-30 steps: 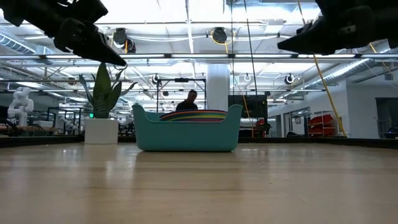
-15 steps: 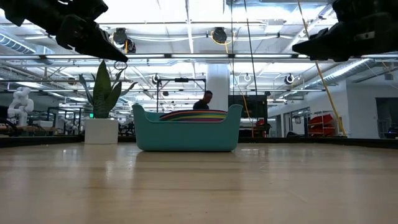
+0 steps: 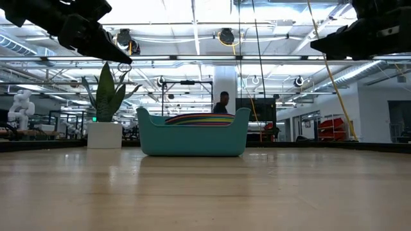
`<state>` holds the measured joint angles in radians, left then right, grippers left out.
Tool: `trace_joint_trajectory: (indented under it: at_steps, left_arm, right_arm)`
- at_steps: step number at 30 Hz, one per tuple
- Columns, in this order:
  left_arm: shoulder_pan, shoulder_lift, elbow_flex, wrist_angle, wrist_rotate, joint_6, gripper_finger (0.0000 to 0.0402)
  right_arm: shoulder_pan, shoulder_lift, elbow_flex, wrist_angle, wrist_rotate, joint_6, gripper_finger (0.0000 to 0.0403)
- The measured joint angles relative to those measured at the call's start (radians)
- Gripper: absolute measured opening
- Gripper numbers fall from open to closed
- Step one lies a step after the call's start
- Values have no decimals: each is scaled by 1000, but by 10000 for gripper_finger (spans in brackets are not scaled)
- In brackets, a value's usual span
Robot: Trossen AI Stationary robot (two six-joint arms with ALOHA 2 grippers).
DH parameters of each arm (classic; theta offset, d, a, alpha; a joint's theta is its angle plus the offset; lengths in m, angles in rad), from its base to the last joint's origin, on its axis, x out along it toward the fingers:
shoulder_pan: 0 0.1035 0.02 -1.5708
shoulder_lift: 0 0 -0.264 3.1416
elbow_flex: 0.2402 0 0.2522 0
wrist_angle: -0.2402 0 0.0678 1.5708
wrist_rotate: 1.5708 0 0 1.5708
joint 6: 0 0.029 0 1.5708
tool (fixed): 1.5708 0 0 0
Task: Nest measuring cups in basket
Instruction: Return to Home Position
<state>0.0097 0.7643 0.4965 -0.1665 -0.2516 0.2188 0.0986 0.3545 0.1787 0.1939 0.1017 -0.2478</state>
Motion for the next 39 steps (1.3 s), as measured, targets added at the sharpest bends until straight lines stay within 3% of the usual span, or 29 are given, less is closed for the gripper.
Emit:
trace_joint_trajectory:
  at_steps: [8,22,32,39]
  left_arm:
    - [0,0,1,6,0,35,10]
    - [0,0,1,15,0,45,10]
    - [0,0,1,15,0,48,10]
    - [0,0,1,14,0,48,10]
  right_arm:
    - [0,-80,-2,-79,0,11,0]
    - [0,-227,-124,-48,58,0,0]
    - [0,-355,-126,-135,50,8,0]
    - [-1,-353,-126,-148,-2,27,0]
